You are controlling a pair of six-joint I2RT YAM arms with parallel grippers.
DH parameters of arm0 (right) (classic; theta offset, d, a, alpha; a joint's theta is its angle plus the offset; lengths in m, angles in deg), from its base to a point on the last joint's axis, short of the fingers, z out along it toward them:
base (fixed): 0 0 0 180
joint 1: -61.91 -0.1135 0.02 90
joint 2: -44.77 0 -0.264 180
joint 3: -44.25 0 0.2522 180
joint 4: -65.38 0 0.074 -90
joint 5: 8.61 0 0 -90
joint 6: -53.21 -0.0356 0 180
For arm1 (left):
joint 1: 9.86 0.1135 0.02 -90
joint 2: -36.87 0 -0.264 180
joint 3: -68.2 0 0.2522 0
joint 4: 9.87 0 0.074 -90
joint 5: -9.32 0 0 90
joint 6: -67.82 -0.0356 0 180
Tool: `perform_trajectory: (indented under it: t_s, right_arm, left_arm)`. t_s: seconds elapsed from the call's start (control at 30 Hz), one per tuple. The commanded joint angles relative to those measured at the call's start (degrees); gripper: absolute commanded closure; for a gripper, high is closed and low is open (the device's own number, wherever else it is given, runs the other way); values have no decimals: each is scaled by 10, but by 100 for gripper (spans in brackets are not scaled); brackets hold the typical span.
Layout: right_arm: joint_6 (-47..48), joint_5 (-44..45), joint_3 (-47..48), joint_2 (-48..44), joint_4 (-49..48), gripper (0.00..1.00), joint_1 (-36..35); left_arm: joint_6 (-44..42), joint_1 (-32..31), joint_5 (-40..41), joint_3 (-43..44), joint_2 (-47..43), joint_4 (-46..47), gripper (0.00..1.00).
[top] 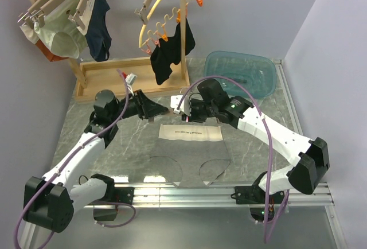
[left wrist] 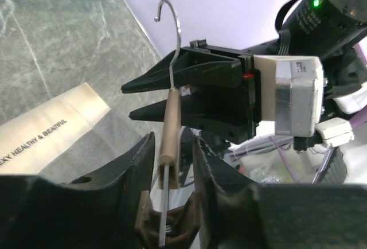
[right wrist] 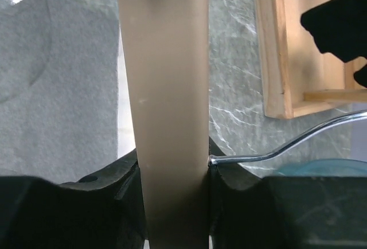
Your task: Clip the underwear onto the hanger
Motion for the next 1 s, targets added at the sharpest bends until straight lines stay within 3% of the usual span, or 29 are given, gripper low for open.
perform_trajectory:
  t_s: [0.0,0.07,0.23,0.57,0.83,0.97]
  right_arm:
    - [16,33,1,-17,-8,99,5]
    - [20,38,0,-18,-6,100,5]
    - [34,47,-5,-22,7,100,6]
    - [52,46,-15,-35,39,100,6]
    - [56,45,-28,-41,38,100,8]
    - [56,44,-33,-44,37,100,9]
  left_arm:
    - [-130,-4,-51,74,6,-137,57]
    - [-168,-3,-67,106,19,-194,50]
    - [-259,-2,-82,150,39,-321,43]
    - [-316,0,-94,175,54,-364,45]
    - [-309,5,-99,173,61,-358,60]
    - [-286,7,-108,154,59,-326,83]
